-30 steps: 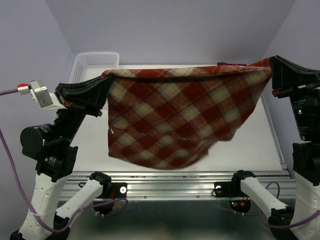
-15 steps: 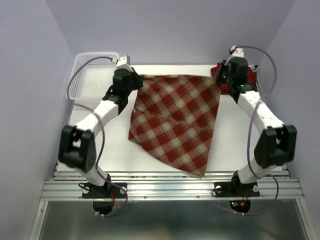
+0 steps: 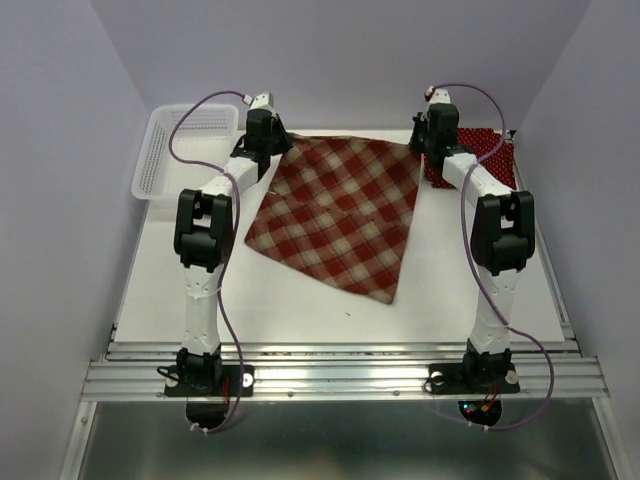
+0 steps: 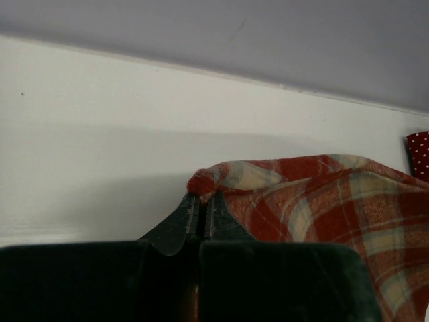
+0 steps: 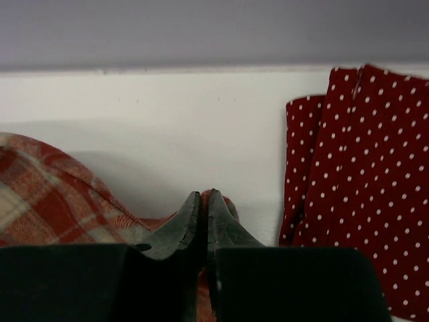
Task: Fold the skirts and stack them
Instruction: Flatten the skirt out
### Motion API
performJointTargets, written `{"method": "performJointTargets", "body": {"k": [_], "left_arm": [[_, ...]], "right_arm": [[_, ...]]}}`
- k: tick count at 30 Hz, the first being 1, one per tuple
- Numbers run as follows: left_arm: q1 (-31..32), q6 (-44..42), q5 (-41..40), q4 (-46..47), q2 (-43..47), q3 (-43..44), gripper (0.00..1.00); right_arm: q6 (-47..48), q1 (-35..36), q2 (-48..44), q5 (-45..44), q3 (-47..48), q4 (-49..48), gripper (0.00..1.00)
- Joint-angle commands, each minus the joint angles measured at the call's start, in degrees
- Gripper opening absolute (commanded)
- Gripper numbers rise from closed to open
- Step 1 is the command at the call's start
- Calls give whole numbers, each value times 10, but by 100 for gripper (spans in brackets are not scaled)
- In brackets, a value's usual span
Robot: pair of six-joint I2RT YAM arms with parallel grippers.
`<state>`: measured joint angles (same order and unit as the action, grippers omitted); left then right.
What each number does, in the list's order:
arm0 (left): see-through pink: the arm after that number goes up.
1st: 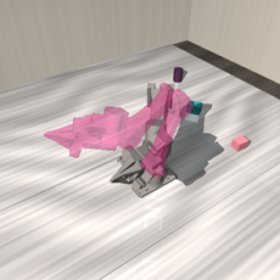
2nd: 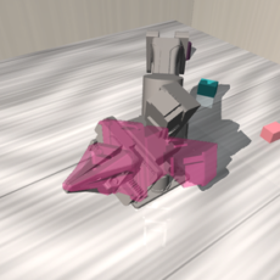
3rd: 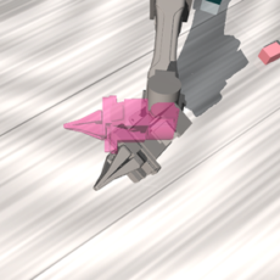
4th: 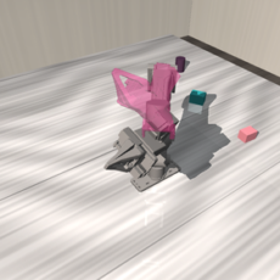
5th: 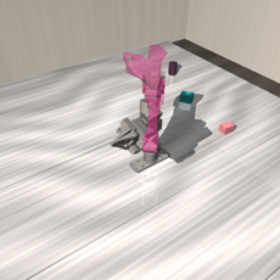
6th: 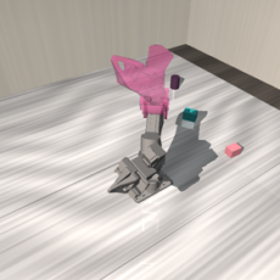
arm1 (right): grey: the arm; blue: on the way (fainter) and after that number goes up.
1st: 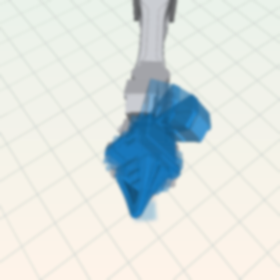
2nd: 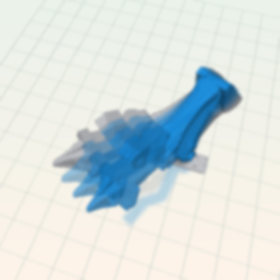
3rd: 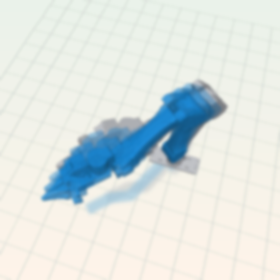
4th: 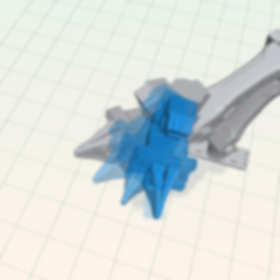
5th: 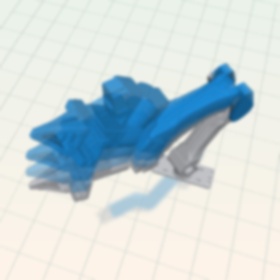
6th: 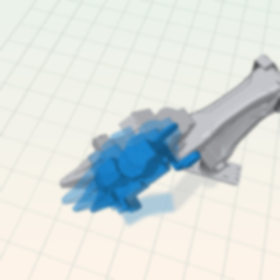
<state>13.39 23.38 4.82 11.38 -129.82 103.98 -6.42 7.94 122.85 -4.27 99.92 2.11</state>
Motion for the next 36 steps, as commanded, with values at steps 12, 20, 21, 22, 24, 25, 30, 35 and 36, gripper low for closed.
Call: {"method": "performJointTargets", "body": {"k": [12,20,21,22,24,25,30,35,36], "left_arm": [[-30,-30,38,40,-34,109,0],[-35,-31,41,21,-97,184,3],[-37,-29,38,17,-103,191,7],[-36,-28,34,2,-112,212,17],[-36,-28,33,-12,-114,229,68],[-36,-29,38,-14,-107,232,98],[-35,-25,44,-15,-61,203,99],[-26,-17,65,-25,22,138,99],[-22,-11,67,-29,38,105,99]], "right_arm": [[30,-8,43,15,134,-39,1],[34,-8,86,11,176,-36,1],[33,-8,95,5,185,-33,3],[30,-8,102,-10,210,-29,20],[27,-8,120,-27,232,-15,36],[25,-8,123,-40,243,1,62],[18,-8,94,-53,241,29,100],[1,0,-26,10,128,52,100],[-4,7,-49,13,99,55,100]]}}
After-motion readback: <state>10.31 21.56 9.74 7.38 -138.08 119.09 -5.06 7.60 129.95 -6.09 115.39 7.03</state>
